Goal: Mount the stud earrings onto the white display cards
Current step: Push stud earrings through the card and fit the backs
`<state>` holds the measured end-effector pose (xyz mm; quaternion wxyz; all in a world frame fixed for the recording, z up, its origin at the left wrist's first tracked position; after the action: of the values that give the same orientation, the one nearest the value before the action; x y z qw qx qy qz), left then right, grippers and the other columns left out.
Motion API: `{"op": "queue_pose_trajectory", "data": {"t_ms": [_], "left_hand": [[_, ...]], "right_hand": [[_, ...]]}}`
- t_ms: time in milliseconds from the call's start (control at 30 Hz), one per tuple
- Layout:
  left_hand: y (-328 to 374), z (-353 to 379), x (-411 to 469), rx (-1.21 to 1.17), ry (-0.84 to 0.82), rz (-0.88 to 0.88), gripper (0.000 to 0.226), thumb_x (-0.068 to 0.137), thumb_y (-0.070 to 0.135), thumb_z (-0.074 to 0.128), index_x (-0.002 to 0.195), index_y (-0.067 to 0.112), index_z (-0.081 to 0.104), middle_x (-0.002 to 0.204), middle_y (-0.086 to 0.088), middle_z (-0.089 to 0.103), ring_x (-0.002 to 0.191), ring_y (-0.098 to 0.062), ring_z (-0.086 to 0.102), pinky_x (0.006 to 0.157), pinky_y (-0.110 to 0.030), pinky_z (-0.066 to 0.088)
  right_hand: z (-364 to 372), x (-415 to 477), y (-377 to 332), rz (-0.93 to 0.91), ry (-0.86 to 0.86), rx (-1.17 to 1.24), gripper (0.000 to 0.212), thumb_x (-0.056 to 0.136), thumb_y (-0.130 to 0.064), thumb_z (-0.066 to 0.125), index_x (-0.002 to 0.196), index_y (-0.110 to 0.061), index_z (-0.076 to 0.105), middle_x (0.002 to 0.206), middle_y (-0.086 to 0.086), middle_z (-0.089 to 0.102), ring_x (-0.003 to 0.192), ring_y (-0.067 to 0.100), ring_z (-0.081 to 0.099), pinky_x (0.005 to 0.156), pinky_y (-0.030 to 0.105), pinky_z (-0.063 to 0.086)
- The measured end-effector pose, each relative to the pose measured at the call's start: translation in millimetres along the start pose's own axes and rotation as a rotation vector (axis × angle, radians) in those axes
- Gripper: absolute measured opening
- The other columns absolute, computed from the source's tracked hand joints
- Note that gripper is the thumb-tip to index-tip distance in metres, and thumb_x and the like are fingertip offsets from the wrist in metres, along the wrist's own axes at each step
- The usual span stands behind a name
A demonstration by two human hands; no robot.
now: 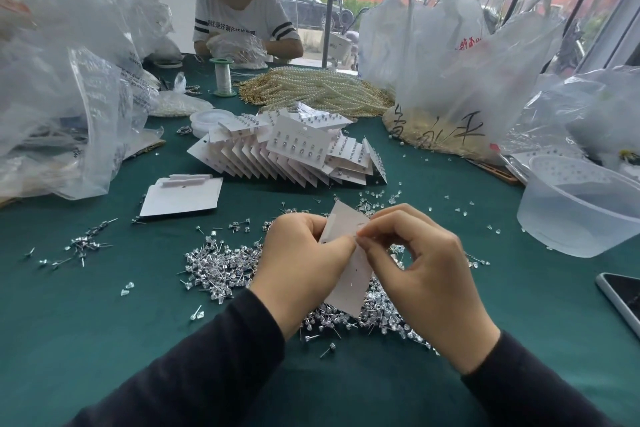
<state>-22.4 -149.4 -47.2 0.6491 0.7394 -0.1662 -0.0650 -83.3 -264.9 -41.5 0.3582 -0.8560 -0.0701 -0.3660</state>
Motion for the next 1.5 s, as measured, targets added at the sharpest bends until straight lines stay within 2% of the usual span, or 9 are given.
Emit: {"op": "queue_pose_trajectory", "data": {"t_ms": [367, 433, 633, 767, 867, 1200, 1333, 1433, 1500], "left_hand": [[-0.7, -0.1, -1.1, 0.044, 0.008, 0.030, 0.020, 0.075, 0.008, 0.066, 0.057, 0.001, 0.065, 0.052, -0.004, 0.060, 0.044, -0.009, 0.049, 0.040, -0.016, 0.037], [0.4, -0.8, -2.1, 0.082, 0.006, 0.066, 0.020, 0.076, 0.010, 0.066, 0.059, 0.000, 0.065, 0.052, -0.011, 0.061, 0.046, -0.011, 0.049, 0.042, -0.019, 0.039], [1.1, 0.2, -4.6, 0.113, -0.022, 0.115, 0.019, 0.081, 0.010, 0.061, 0.068, -0.002, 0.065, 0.073, -0.025, 0.064, 0.054, -0.016, 0.049, 0.047, -0.026, 0.041], [2.3, 1.0, -5.3, 0.088, -0.060, 0.149, 0.022, 0.084, 0.011, 0.059, 0.068, -0.003, 0.063, 0.065, -0.025, 0.058, 0.056, -0.016, 0.046, 0.052, -0.031, 0.038], [0.7, 0.5, -2.4, 0.025, -0.089, 0.108, 0.027, 0.085, 0.011, 0.059, 0.071, -0.012, 0.058, 0.061, -0.014, 0.048, 0.057, -0.017, 0.042, 0.055, -0.033, 0.034], [-1.9, 3.1, -1.7, -0.033, -0.045, 0.055, 0.023, 0.083, 0.010, 0.061, 0.065, -0.005, 0.062, 0.059, -0.010, 0.054, 0.054, -0.017, 0.047, 0.053, -0.032, 0.038], [-0.4, 2.0, -2.6, -0.056, -0.047, 0.099, 0.026, 0.072, 0.021, 0.059, 0.062, -0.003, 0.060, 0.054, -0.005, 0.050, 0.050, -0.015, 0.041, 0.049, -0.028, 0.034], [-0.9, 1.3, -3.1, -0.056, -0.050, 0.105, 0.027, 0.078, 0.017, 0.061, 0.062, -0.005, 0.058, 0.055, -0.007, 0.047, 0.051, -0.015, 0.040, 0.050, -0.028, 0.033], [0.2, 0.4, -1.3, -0.149, -0.141, 0.044, 0.031, 0.077, 0.026, 0.061, 0.068, -0.003, 0.061, 0.063, -0.010, 0.053, 0.058, -0.018, 0.047, 0.054, -0.030, 0.038]], "right_hand": [[7.2, -3.3, 8.8, 0.112, -0.020, 0.110, 0.011, 0.078, -0.003, 0.062, 0.072, -0.011, 0.056, 0.077, 0.001, 0.062, 0.072, 0.019, 0.061, 0.066, 0.042, 0.051], [7.1, -3.4, 8.5, 0.109, -0.045, 0.118, 0.010, 0.078, -0.006, 0.061, 0.072, -0.011, 0.055, 0.077, 0.001, 0.062, 0.072, 0.019, 0.060, 0.066, 0.043, 0.051], [6.9, -0.9, 3.2, -0.008, -0.025, 0.011, 0.012, 0.076, 0.002, 0.059, 0.069, -0.004, 0.052, 0.073, 0.005, 0.058, 0.068, 0.016, 0.055, 0.061, 0.031, 0.047], [4.3, -1.3, 3.6, 0.011, -0.030, 0.019, 0.010, 0.076, 0.000, 0.057, 0.068, -0.003, 0.052, 0.072, 0.006, 0.057, 0.068, 0.018, 0.055, 0.061, 0.033, 0.046], [3.4, -0.7, 5.0, 0.035, -0.058, 0.007, 0.011, 0.077, 0.003, 0.061, 0.070, -0.001, 0.055, 0.072, 0.008, 0.058, 0.068, 0.021, 0.057, 0.062, 0.037, 0.047], [0.7, 0.5, -1.7, -0.001, 0.039, -0.074, 0.004, 0.073, -0.005, 0.064, 0.070, -0.007, 0.063, 0.065, 0.000, 0.062, 0.062, 0.011, 0.055, 0.059, 0.019, 0.045], [2.6, -1.1, -3.0, -0.015, 0.057, -0.082, 0.004, 0.072, -0.005, 0.062, 0.070, -0.008, 0.062, 0.065, 0.000, 0.060, 0.061, 0.010, 0.054, 0.059, 0.019, 0.045], [3.7, -2.2, -4.3, -0.038, 0.054, -0.094, 0.005, 0.073, -0.003, 0.063, 0.070, -0.007, 0.062, 0.066, 0.000, 0.060, 0.060, 0.009, 0.053, 0.059, 0.020, 0.045], [1.0, -1.5, -4.9, -0.054, 0.079, -0.081, 0.006, 0.074, -0.002, 0.063, 0.071, -0.007, 0.062, 0.067, 0.000, 0.059, 0.062, 0.007, 0.053, 0.060, 0.015, 0.044]]}}
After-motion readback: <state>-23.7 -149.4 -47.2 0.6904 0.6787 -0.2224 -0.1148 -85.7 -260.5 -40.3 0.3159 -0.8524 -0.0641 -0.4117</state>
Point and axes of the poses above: each hand's wrist, its own x-axis towards the middle knuckle, its own z-axis out of the palm, y = z × x, the point moved 2 cm from there along x, towards the middle knuckle
